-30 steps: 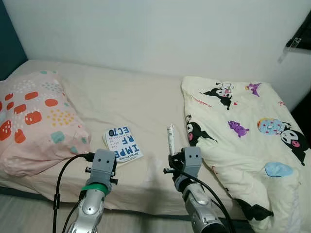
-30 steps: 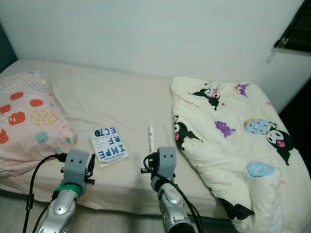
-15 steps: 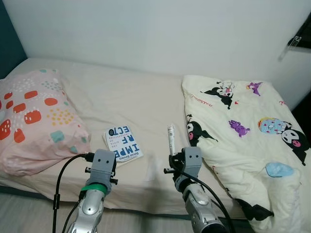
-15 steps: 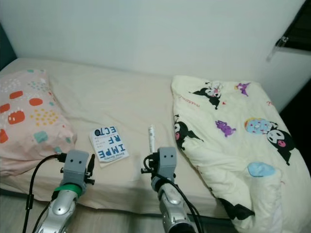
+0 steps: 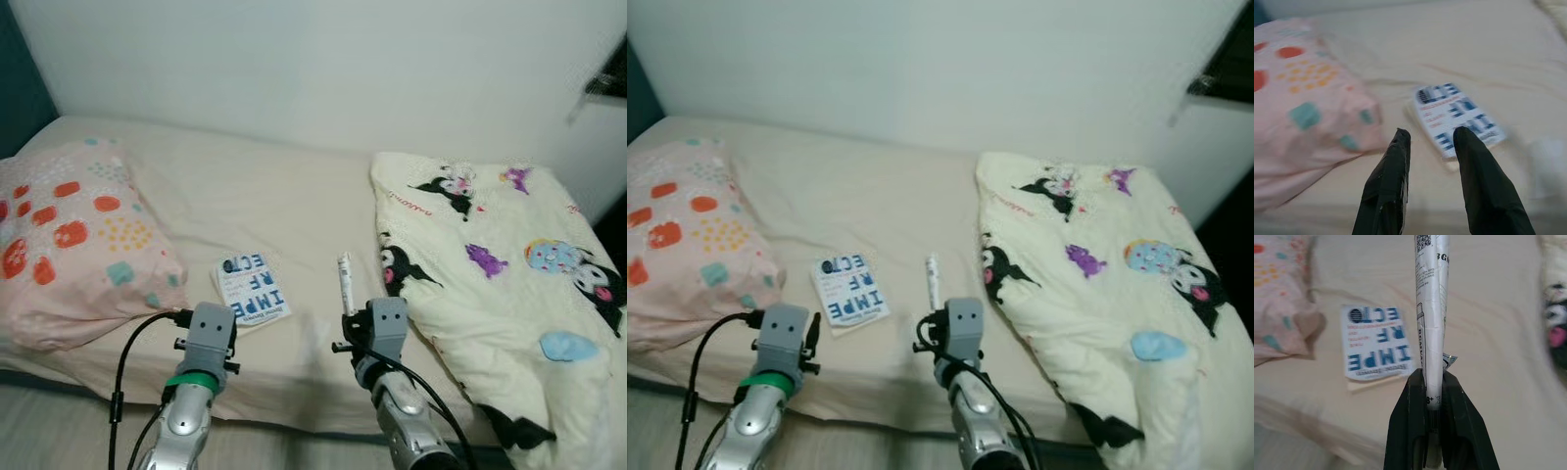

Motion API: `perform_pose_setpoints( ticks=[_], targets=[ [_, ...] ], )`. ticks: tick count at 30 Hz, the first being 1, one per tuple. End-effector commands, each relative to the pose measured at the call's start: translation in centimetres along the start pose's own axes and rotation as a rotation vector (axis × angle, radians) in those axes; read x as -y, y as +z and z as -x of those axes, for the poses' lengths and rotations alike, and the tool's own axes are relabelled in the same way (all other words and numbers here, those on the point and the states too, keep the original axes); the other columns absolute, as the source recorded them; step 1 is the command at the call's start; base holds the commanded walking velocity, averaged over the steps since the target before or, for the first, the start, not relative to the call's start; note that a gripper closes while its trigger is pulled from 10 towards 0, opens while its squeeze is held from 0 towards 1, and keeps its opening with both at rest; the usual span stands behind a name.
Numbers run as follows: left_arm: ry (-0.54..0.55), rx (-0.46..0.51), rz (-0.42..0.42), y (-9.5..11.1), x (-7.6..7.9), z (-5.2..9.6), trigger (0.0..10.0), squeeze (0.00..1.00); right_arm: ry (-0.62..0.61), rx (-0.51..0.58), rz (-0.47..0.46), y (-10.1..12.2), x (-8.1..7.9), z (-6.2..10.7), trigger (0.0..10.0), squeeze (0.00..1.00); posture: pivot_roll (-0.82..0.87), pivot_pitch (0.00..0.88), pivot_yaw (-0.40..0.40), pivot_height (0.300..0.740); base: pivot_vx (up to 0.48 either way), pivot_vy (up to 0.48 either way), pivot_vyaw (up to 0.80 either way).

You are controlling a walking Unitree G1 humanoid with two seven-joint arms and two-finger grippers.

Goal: Clean up the room

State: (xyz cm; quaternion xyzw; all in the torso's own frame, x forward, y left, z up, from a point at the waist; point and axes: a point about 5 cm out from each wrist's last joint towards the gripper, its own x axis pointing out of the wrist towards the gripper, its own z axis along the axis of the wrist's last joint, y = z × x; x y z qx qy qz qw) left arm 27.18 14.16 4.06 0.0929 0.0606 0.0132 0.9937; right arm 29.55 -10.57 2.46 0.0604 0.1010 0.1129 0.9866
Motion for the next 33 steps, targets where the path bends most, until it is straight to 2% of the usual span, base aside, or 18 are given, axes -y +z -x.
perform_pose_setpoints(
  ticks=[1, 33],
  targets=[
    [-0.001, -0.019, -0.002, -0.46, 0.04, 0.19, 10.0, 0.00, 0.001, -0.014, 0.004, -0.42, -0.14, 0.18, 10.0, 0.00, 0.05, 0.000, -0.034, 0.740, 0.000, 0.000, 0.80],
    [-0.013, -0.019, -0.010, -0.56, 0.01, 0.34, 10.0, 0.00, -0.002, -0.012, 0.005, -0.48, -0.32, 0.18, 10.0, 0.00, 0.06, 0.000, -0.029, 0.740, 0.000, 0.000, 0.80]
  ],
)
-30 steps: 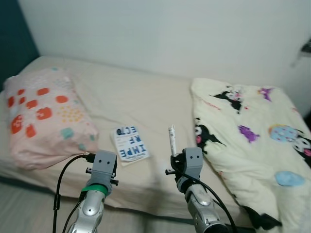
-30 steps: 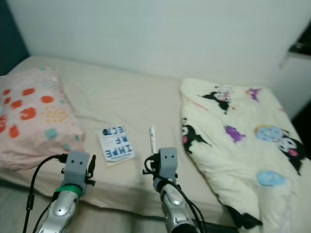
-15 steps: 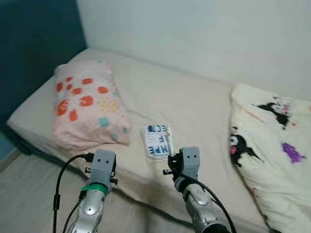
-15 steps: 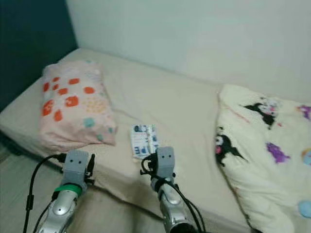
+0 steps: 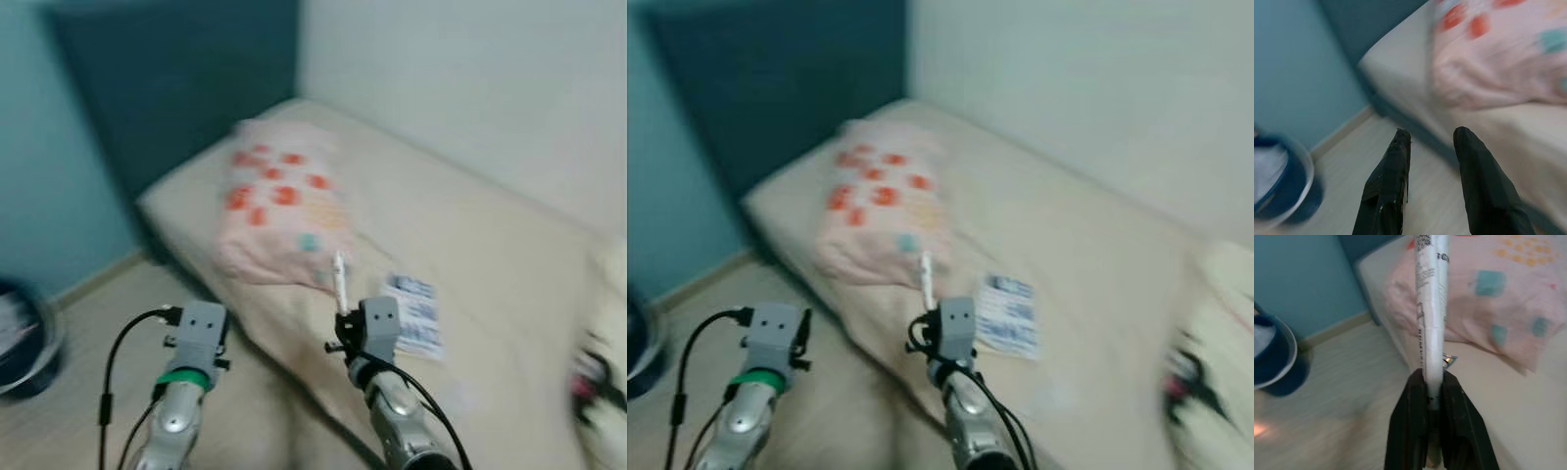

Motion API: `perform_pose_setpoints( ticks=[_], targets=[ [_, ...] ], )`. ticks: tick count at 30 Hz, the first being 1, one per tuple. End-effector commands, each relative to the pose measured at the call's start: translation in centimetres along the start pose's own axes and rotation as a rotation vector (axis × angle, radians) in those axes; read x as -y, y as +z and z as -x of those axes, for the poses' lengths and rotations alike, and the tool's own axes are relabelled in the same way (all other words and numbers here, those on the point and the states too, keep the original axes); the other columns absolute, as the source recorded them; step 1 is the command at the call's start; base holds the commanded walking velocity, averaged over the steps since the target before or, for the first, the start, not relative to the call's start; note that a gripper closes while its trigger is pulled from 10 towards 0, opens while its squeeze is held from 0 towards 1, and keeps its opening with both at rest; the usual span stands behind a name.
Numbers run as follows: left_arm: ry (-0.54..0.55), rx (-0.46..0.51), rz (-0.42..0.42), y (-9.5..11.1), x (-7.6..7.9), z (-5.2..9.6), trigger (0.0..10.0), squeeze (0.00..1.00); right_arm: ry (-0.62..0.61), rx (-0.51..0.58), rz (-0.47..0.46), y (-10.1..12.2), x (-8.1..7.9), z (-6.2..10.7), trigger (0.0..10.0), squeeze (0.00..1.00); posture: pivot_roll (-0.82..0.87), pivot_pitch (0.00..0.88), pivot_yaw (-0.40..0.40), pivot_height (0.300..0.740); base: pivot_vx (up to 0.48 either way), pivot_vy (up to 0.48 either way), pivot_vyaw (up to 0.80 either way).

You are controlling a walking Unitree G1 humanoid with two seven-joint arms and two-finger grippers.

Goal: Clean up the room

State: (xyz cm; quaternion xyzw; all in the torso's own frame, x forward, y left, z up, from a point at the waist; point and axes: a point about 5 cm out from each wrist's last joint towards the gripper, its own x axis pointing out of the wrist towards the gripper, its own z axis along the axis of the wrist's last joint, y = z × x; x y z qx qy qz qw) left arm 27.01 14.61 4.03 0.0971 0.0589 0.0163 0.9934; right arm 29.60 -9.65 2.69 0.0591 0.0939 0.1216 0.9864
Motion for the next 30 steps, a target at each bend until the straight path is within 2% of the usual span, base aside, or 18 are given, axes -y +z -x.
perform_pose_setpoints(
  ticks=[1, 30],
  targets=[
    [-0.020, -0.022, -0.002, -0.43, 0.45, 0.20, 10.0, 0.00, -0.019, -0.025, -0.002, -0.63, 0.58, 0.42, 10.0, 0.00, 0.06, 0.000, -0.029, 0.740, 0.000, 0.000, 0.80],
    [-0.012, -0.043, 0.016, -0.44, 0.75, -0.06, 10.0, 0.00, -0.035, -0.039, 0.007, -0.82, 1.28, 0.61, 10.0, 0.00, 0.05, 0.001, -0.042, 0.740, 0.000, 0.000, 0.80]
  ],
)
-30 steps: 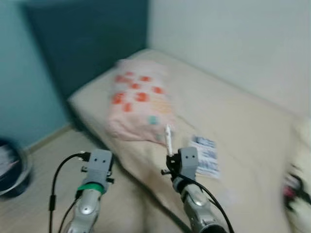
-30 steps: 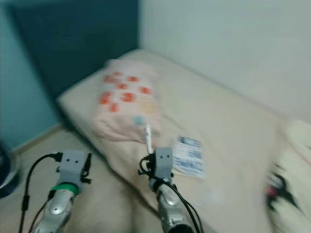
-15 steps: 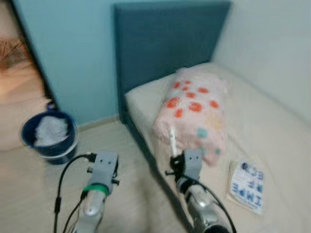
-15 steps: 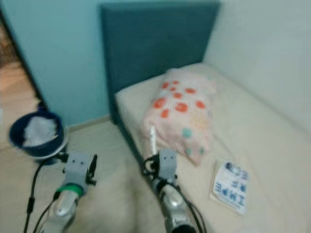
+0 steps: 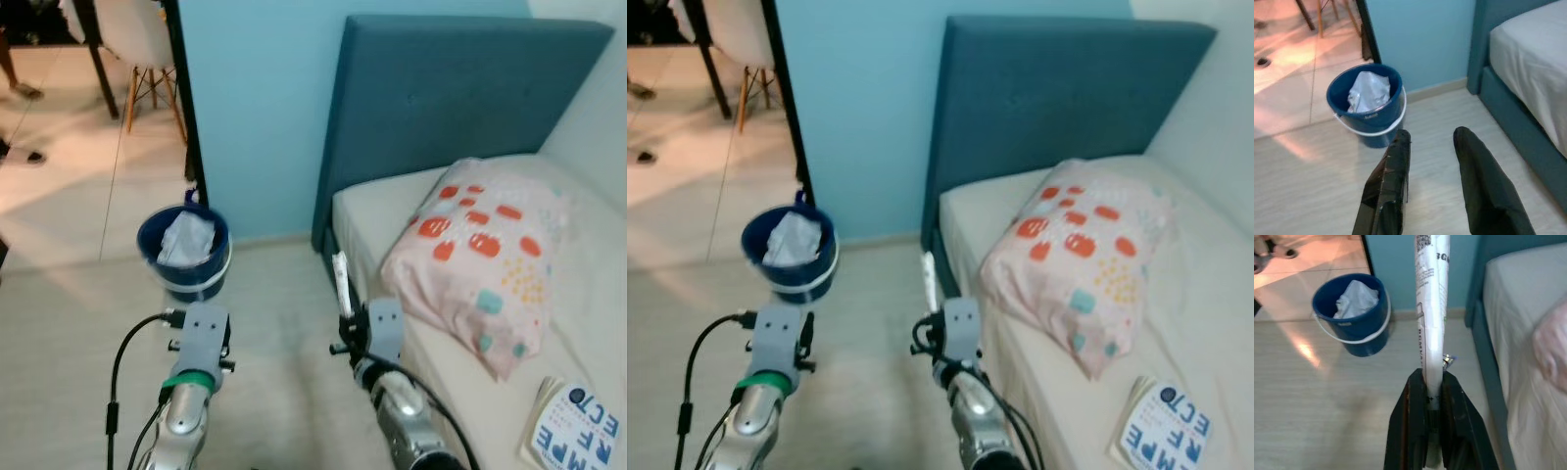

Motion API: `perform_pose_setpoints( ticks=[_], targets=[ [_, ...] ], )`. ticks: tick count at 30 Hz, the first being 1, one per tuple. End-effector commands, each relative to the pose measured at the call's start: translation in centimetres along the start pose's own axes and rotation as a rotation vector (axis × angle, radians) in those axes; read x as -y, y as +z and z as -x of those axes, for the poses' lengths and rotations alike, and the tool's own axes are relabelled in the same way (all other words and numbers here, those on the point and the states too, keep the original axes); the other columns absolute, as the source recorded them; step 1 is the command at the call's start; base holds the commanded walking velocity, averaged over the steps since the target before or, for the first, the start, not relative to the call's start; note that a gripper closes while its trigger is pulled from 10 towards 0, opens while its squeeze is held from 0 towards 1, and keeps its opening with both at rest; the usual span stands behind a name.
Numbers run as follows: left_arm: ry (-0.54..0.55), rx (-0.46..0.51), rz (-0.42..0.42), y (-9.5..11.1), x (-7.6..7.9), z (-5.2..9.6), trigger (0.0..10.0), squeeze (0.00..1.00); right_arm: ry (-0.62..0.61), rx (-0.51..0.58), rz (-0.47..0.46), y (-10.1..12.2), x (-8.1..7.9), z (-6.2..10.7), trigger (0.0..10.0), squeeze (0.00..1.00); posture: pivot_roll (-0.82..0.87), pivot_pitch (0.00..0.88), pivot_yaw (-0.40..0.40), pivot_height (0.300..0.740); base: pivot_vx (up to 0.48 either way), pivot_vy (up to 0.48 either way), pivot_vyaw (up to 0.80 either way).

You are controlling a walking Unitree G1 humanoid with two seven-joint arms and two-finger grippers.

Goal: Clean up the room

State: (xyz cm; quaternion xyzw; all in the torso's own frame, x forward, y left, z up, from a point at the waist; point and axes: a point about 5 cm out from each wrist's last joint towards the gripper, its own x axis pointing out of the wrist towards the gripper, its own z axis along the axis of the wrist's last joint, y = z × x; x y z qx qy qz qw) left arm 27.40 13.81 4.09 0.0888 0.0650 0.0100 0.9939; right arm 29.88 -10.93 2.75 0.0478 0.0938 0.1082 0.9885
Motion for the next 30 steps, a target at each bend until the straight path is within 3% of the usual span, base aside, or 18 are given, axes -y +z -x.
perform_pose_setpoints(
  ticks=[1, 17, 30],
  targets=[
    [0.003, -0.033, 0.002, -0.7, 0.0, 0.3, 10.0, 0.00, -0.006, -0.039, -0.012, -1.0, 0.0, 0.5, 10.0, 0.00, 0.05, 0.001, -0.042, 0.740, 0.000, 0.000, 0.80],
    [0.005, -0.029, 0.012, -0.5, 0.1, 0.0, 10.0, 0.00, -0.011, -0.043, -0.006, -1.0, 0.3, 0.5, 10.0, 0.00, 0.04, 0.003, -0.045, 0.740, 0.000, 0.000, 0.80],
    [-0.024, -0.004, 0.025, 0.3, 0.4, -0.8, 10.0, 0.00, -0.050, -0.034, -0.049, -0.6, 0.8, 0.2, 10.0, 0.00, 0.03, 0.004, -0.025, 0.740, 0.000, 0.000, 0.00]
  ],
)
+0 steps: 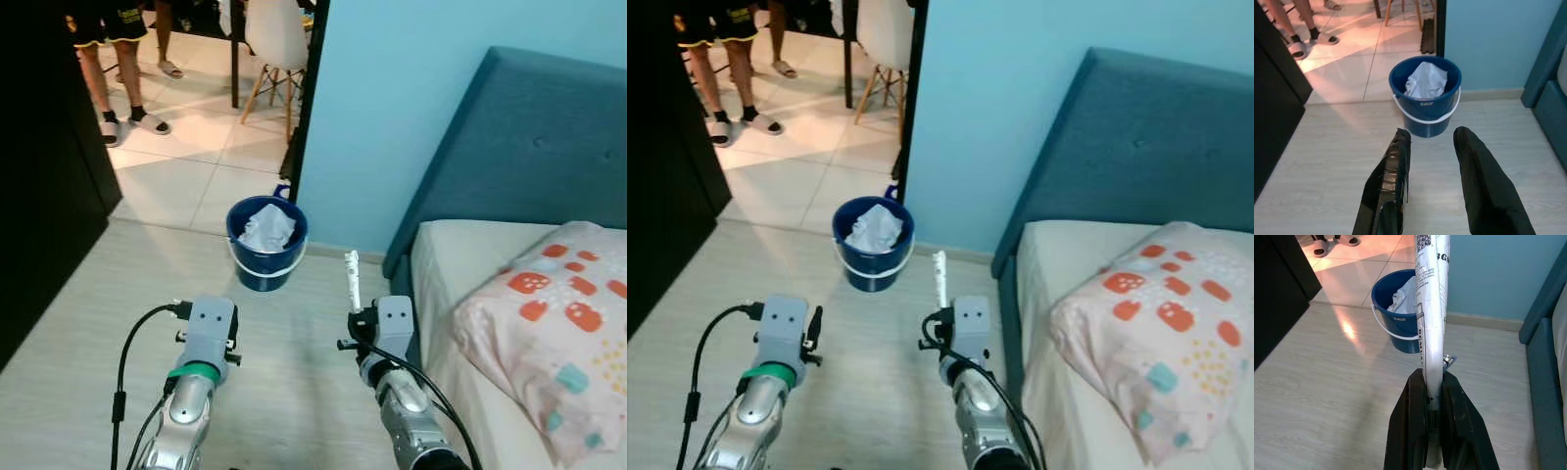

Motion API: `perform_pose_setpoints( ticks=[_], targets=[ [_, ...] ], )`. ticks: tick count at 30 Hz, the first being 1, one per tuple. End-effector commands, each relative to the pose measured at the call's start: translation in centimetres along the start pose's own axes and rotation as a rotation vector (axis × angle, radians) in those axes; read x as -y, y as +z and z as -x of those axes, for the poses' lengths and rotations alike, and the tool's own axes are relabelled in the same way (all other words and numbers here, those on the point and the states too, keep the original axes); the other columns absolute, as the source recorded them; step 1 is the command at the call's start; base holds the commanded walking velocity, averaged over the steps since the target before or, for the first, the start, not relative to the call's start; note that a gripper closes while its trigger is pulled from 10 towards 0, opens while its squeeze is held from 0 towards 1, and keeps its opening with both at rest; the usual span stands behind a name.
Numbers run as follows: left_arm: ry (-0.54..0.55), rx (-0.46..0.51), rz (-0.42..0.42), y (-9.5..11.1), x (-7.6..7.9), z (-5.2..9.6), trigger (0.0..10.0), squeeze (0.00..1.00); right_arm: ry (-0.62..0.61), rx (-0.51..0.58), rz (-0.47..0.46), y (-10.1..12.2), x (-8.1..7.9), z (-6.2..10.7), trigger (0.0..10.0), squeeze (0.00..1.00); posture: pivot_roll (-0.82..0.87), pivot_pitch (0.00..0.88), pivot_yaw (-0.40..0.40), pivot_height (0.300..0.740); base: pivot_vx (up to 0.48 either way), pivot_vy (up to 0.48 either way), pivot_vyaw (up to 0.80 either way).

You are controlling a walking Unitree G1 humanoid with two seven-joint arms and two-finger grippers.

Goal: Clean up the room

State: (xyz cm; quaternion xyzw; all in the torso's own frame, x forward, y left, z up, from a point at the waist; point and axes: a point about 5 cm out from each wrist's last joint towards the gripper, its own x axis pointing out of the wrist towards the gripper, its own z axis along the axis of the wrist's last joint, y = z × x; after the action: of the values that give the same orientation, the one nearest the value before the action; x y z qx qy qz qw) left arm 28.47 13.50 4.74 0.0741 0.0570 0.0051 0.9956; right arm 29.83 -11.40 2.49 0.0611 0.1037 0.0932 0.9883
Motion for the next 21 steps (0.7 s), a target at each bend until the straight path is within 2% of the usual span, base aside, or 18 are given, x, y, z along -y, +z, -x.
perform_pose_setpoints(
  ticks=[1, 8, 21],
  targets=[
    [-0.017, -0.020, -0.005, -0.53, 0.23, 0.16, 10.0, 0.00, -0.027, -0.016, -0.021, -0.35, 0.34, 0.13, 10.0, 0.00, 0.03, 0.004, -0.025, 0.740, 0.000, 0.000, 0.00],
    [-0.039, -0.015, -0.017, -0.40, 0.03, 0.01, 10.0, 0.00, -0.050, -0.011, -0.042, -0.58, 0.31, 0.35, 10.0, 0.00, 0.04, 0.007, 0.011, 0.740, 0.000, 0.000, 0.00],
    [-0.044, -0.011, 0.015, -0.07, -0.45, -0.28, 10.0, 0.00, -0.082, -0.012, -0.072, -1.20, 0.26, 0.85, 10.0, 0.00, 0.04, 0.011, 0.034, 0.740, 0.292, 0.000, 0.00]
  ],
)
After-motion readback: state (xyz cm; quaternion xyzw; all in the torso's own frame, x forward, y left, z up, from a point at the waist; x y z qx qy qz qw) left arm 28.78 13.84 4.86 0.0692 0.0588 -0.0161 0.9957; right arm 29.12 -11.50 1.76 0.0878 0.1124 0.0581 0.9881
